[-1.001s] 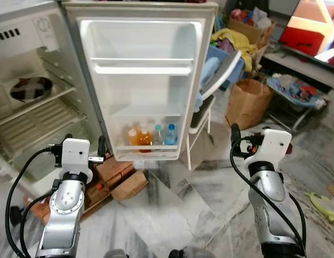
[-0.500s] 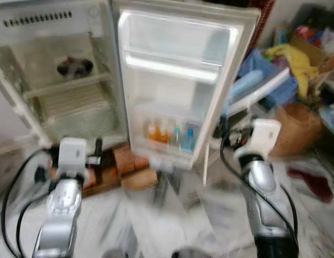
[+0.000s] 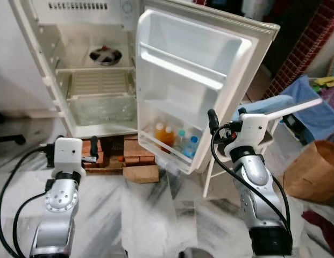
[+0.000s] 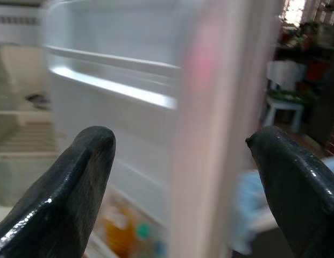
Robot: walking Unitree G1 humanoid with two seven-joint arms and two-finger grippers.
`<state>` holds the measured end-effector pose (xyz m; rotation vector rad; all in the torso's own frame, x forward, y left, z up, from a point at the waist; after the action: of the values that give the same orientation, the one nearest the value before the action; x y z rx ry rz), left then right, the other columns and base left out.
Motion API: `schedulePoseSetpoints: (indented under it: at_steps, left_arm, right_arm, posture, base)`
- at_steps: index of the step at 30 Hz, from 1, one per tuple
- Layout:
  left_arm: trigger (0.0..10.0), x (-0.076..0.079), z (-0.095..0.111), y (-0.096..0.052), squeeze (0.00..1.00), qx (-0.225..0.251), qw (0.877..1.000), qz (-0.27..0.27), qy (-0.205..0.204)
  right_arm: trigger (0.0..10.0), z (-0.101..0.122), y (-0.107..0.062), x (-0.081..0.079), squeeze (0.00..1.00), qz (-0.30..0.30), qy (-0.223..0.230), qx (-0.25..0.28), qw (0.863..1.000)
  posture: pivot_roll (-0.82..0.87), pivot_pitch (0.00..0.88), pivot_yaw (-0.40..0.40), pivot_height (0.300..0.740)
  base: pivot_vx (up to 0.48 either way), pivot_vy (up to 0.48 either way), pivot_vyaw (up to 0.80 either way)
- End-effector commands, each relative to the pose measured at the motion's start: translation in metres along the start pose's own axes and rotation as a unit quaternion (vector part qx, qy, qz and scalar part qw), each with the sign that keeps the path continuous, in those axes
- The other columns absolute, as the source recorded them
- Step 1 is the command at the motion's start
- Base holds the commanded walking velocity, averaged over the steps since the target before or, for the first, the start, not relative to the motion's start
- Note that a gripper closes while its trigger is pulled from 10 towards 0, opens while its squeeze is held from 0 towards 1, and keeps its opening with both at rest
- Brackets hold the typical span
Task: Restocking fridge
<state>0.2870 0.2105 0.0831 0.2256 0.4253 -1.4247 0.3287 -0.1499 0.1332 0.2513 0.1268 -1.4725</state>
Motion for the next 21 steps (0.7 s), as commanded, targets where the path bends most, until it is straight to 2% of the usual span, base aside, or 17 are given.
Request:
schedulePoseSetpoints:
  at_steps: [1,6,9,11,21]
  left_arm:
    - [10.0,0.005,0.008,0.002,0.0,0.012,1.0,-0.009,0.003]
    - [10.0,0.004,0.007,0.002,0.0,0.009,1.0,-0.006,0.002]
    - [10.0,0.004,0.006,0.002,0.0,0.006,1.0,-0.005,0.003]
    - [10.0,0.004,0.006,0.002,0.0,0.006,1.0,-0.003,0.002]
    - [10.0,0.004,0.005,0.004,0.0,0.005,1.0,0.0,-0.003]
  right_arm:
    - [10.0,0.006,0.001,0.005,0.0,-0.004,0.001,0.008,1.0]
    - [10.0,0.004,0.001,0.003,0.0,0.0,0.011,0.003,1.0]
    - [10.0,0.004,0.001,-0.003,0.0,0.024,0.013,-0.002,1.0]
    - [10.0,0.005,0.001,-0.007,0.0,0.035,0.007,0.002,0.999]
    - [10.0,0.006,0.004,-0.007,0.0,0.035,0.008,0.004,0.999]
  posture:
    - [-0.02,0.0,-0.064,0.74]
    - [-0.02,0.0,-0.066,0.74]
    - [-0.02,0.0,-0.068,0.74]
    - [-0.02,0.0,-0.068,0.74]
    - [-0.01,0.0,-0.07,0.74]
  base:
    - [0.322,-0.352,0.0]
    - [0.358,-0.312,0.0]
    - [0.405,-0.251,0.0]
    - [0.431,0.0,0.74]
    - [0.373,0.0,0.72]
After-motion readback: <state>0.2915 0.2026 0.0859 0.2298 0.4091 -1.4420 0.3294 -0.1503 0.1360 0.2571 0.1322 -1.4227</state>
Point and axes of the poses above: a point about 5 cm out from each wrist's last joint towards the gripper, its own y axis pointing out of the wrist towards the gripper, its own z axis along the axis of the wrist's last joint, x = y × z, the point moved 4 cm from there along y, pointing out of the wrist towards the gripper, and after that the axes turned 12 degrees about y, right-handed, at the moved point
